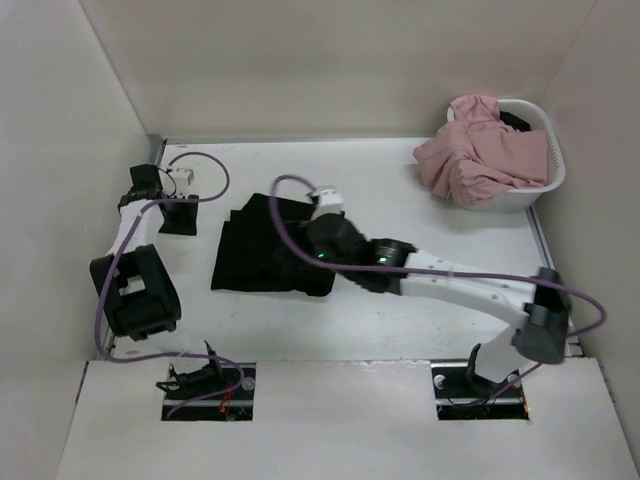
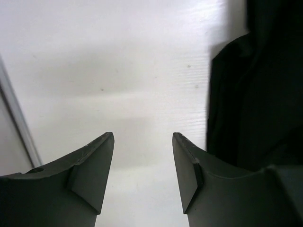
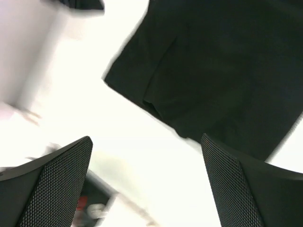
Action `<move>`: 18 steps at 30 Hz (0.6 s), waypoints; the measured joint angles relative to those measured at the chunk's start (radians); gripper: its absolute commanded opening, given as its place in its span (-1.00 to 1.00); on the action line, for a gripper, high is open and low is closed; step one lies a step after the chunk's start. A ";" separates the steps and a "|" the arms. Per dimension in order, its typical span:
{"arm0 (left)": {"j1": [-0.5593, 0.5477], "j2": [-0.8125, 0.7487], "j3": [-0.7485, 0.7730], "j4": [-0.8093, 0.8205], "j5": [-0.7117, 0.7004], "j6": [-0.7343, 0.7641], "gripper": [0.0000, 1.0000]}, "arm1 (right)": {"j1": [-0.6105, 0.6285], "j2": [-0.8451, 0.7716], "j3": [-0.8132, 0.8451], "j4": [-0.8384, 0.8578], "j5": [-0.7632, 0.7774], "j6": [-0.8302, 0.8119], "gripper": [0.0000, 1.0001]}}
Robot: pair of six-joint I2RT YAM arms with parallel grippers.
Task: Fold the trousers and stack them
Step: Fold the trousers
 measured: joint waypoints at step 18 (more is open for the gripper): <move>-0.431 -0.353 -0.424 -0.010 -0.021 0.049 0.04 | -0.278 0.041 -0.576 0.458 -0.275 0.529 0.41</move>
